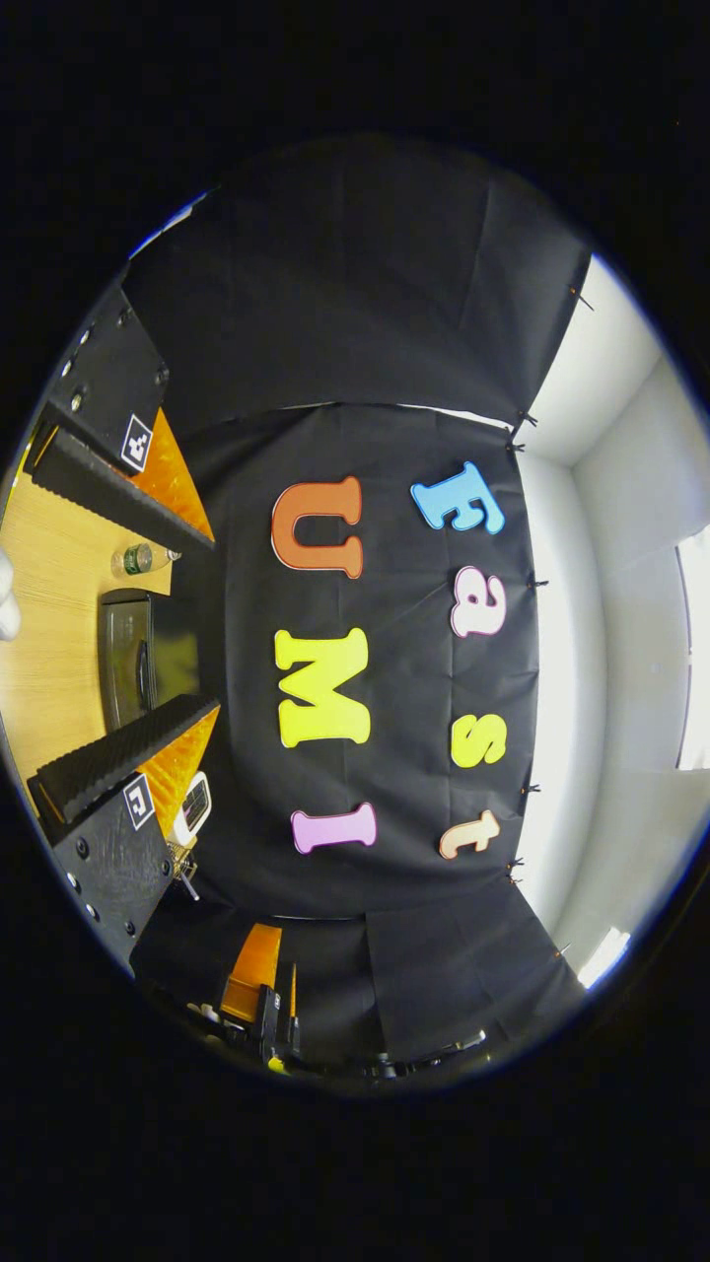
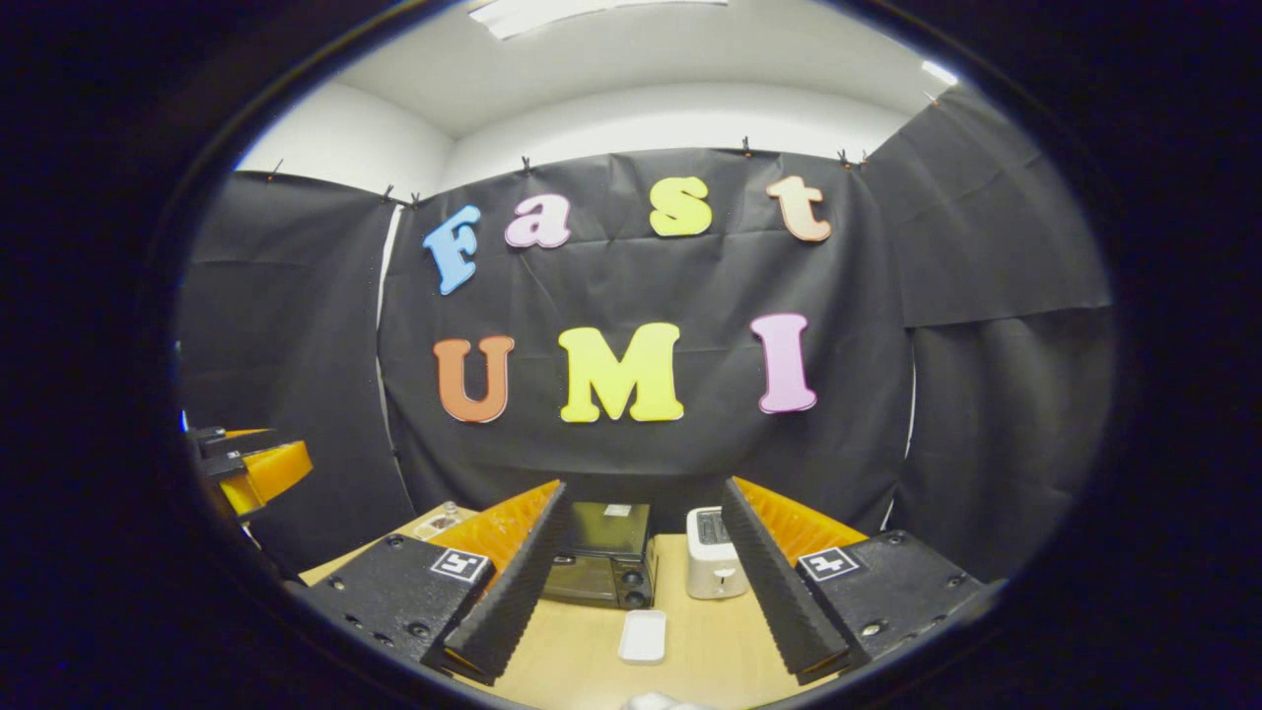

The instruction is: Open the electric oven with the left hand, put the food in, and close the electric oven.

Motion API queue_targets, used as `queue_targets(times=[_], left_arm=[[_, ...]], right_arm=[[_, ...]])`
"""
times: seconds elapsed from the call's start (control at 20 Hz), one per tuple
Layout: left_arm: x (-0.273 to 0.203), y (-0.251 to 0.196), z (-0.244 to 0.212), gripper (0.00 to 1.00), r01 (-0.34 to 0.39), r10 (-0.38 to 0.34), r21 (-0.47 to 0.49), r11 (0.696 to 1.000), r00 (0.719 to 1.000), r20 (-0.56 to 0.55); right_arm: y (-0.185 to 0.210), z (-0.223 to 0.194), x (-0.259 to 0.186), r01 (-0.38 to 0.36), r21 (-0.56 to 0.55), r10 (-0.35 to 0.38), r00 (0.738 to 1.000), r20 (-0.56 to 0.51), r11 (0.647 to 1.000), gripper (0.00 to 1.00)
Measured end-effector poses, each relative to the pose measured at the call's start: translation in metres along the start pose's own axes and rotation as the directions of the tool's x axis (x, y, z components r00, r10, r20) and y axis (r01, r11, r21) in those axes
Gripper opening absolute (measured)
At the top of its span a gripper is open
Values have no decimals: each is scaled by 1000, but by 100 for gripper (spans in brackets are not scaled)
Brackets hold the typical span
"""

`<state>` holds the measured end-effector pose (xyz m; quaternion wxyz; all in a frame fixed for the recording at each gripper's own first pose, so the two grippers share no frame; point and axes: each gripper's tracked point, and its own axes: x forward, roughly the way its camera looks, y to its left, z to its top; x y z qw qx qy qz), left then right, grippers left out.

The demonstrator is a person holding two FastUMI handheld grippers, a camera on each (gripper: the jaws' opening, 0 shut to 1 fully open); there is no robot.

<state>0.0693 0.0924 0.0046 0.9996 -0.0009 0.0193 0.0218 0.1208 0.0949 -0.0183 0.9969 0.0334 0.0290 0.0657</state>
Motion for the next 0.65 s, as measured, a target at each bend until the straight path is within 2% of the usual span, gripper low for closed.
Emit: queue_targets(times=[0.05,0.3,0.35,0.4,0.65], left_arm=[[2,-1,1,95,7,-7,0,1000,1000,2],[5,-5,9,95,35,-35,1,999,999,19],[5,-4,11,95,41,-40,-3,999,999,23],[6,-5,11,95,50,-50,-5,999,998,22],[-4,-2,7,95,71,-71,0,998,997,14]], right_arm=[[3,2,-3,-1,-7,1,1000,0,1000,90],[4,8,-13,23,-19,-23,1000,-4,1000,90],[3,10,-16,30,-21,-30,1000,0,999,99],[2,10,-17,36,-23,-35,999,3,999,90],[0,9,-27,58,-6,-58,998,-10,998,91]])
